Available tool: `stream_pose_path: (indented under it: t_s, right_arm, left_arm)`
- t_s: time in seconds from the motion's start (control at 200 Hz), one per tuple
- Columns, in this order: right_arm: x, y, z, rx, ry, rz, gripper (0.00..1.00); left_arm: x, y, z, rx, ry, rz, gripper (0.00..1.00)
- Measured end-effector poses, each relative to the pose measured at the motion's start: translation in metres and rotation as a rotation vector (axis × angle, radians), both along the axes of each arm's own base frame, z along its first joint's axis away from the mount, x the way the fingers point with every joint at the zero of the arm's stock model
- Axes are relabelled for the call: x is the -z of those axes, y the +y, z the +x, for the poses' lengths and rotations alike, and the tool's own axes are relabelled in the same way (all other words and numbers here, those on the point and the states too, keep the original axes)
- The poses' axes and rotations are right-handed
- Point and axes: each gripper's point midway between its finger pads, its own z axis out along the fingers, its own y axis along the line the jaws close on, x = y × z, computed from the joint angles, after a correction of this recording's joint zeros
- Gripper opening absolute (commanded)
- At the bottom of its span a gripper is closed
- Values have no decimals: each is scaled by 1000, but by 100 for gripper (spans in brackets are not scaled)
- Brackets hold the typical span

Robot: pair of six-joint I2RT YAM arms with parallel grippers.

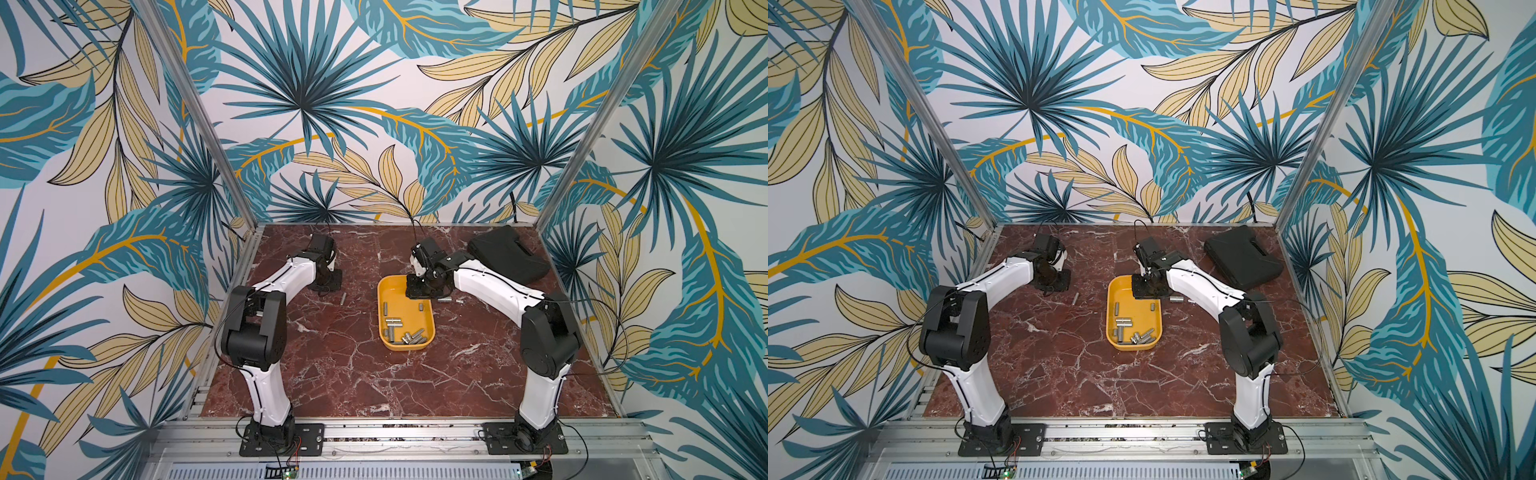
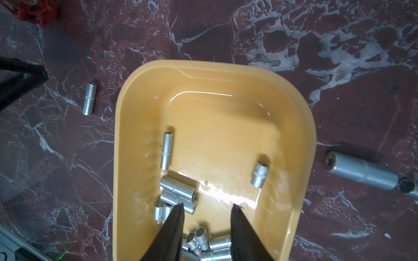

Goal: Take out the socket from the storage box
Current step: Place the socket head at the center of the board.

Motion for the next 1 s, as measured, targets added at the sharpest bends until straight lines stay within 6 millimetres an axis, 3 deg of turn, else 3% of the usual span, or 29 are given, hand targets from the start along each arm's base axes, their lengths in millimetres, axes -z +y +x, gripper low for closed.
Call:
stream_pose_path:
  t_s: [0.1,0.225,0.791,1.002]
  right_arm:
    - [0,0,0,0,0,0,37]
    - [0,0,0,0,0,1,37]
    - [-1,3,-2,-8,0,2,37]
    - [-8,22,-2,-43,-19,11,37]
  left_arm:
    - [18,0,-8,3,48,4,15]
    - [26,-1,-11,6,68,3,20]
    - [24,-2,-10,11,61,0,46]
    - [1,-4,-7,6,10,-19,50]
